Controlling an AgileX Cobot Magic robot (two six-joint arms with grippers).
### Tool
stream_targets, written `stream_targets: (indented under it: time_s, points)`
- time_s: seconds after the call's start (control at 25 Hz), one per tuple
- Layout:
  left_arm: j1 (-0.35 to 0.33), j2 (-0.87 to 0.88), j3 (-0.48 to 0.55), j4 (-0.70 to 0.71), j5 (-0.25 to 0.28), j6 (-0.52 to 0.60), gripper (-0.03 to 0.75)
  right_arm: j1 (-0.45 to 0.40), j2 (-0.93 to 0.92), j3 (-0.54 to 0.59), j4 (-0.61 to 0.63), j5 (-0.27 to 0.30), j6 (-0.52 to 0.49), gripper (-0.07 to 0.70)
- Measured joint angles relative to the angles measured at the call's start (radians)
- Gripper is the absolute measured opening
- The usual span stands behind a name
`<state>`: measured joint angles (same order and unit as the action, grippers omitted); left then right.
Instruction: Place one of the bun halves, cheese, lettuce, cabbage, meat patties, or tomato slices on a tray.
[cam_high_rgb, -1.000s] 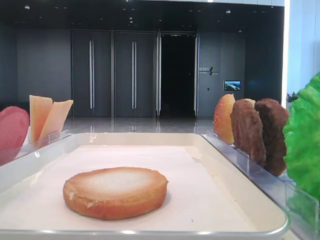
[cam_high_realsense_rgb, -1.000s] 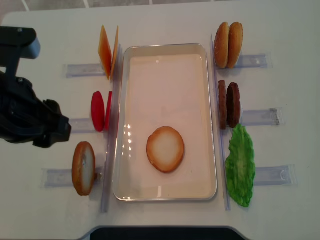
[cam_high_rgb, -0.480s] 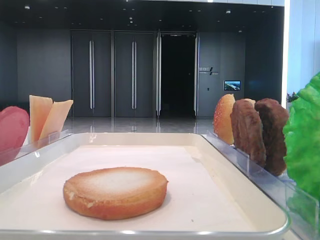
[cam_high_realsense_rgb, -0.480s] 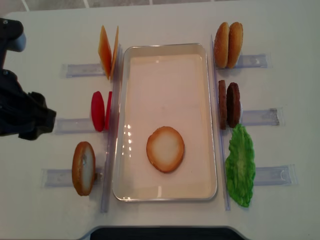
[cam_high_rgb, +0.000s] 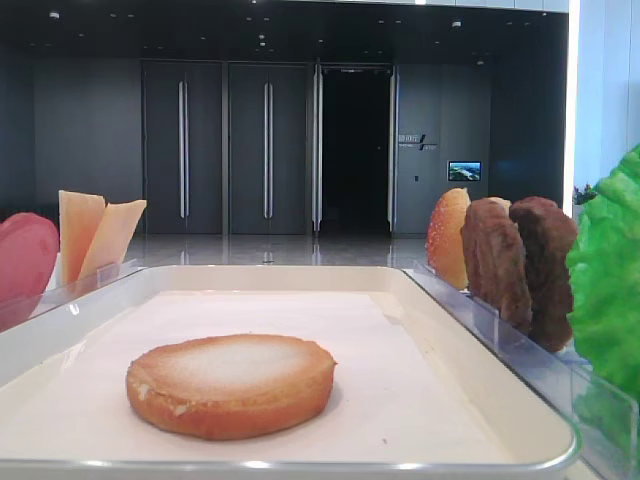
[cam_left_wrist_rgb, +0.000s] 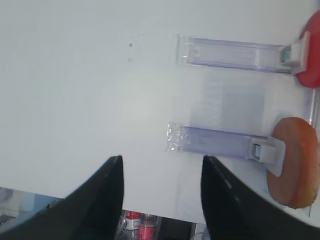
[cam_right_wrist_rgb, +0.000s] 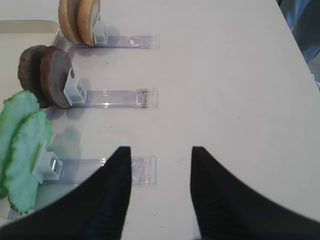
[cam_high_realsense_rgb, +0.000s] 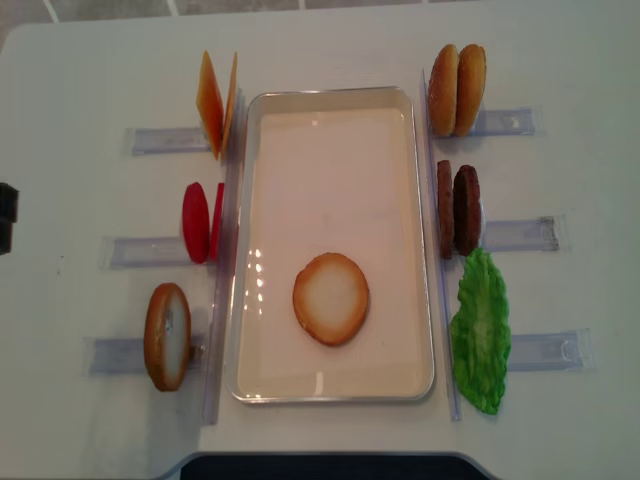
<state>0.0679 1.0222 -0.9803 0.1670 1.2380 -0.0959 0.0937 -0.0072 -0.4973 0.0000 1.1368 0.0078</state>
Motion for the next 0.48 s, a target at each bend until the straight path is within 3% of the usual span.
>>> stream_targets:
  time_s: [0.12,0.48]
  points:
    - [0.061,0.0,0.0,-0.002,0.0,0.007,0.382,0.0,0.0,0.0,0.011,0.0,0.0,0.304]
    - [0.072,-0.043,0.0,-0.081,0.001,0.063,0.381,0.0,0.0,0.0,0.0,0.0,0.0,0.304]
